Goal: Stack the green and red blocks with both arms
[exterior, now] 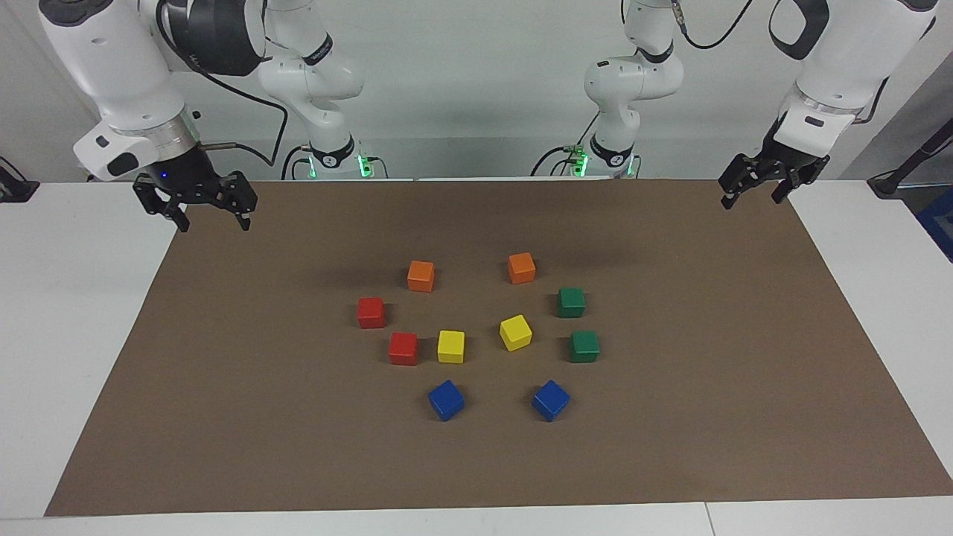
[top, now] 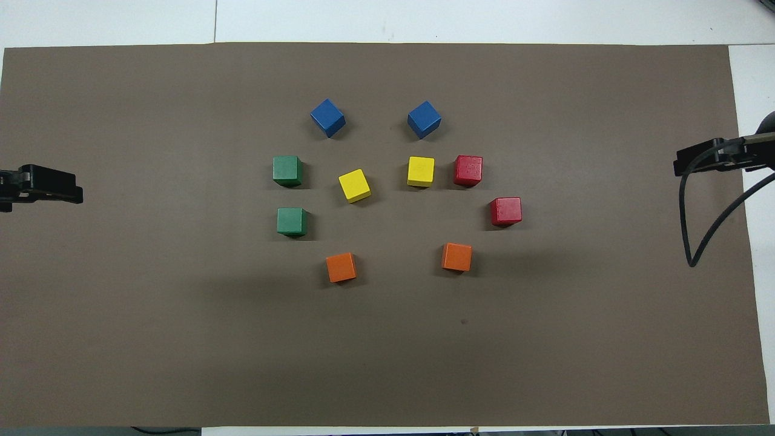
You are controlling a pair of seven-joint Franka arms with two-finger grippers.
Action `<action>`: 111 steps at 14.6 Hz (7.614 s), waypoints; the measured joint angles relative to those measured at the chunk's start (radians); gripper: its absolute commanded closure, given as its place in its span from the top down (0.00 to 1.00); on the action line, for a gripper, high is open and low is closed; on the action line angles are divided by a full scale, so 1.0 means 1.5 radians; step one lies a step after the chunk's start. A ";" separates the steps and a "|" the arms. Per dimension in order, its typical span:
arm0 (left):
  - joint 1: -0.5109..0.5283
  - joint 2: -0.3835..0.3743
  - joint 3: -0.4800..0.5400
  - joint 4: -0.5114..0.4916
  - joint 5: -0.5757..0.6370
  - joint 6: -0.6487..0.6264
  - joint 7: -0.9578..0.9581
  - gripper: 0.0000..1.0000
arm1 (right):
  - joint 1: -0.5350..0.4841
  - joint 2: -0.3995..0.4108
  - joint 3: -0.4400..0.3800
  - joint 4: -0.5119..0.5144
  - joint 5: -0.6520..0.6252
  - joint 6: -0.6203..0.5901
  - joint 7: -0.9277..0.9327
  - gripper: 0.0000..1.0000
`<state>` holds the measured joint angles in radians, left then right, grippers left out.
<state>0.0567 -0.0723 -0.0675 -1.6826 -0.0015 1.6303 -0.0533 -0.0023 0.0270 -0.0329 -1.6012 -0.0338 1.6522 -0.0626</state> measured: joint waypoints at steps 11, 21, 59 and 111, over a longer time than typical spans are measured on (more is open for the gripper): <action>-0.010 0.000 -0.002 -0.005 -0.007 0.003 0.029 1.00 | 0.039 -0.006 0.006 -0.024 0.006 0.007 0.071 1.00; -0.130 0.008 -0.005 -0.132 -0.046 0.124 0.032 1.00 | 0.216 0.047 0.014 -0.194 0.006 0.293 0.277 1.00; -0.299 0.221 0.001 -0.270 -0.034 0.481 -0.164 0.00 | 0.072 0.128 0.005 -0.220 0.007 0.372 0.028 0.00; -0.158 0.238 0.003 -0.009 -0.028 0.271 -0.082 1.00 | 0.233 0.245 0.015 0.022 -0.015 0.281 0.469 1.00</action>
<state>-0.1805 0.2851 -0.0636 -1.6963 -0.0438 2.0375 -0.1764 0.3475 0.3952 -0.0105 -1.5680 -0.0557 2.0732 0.6404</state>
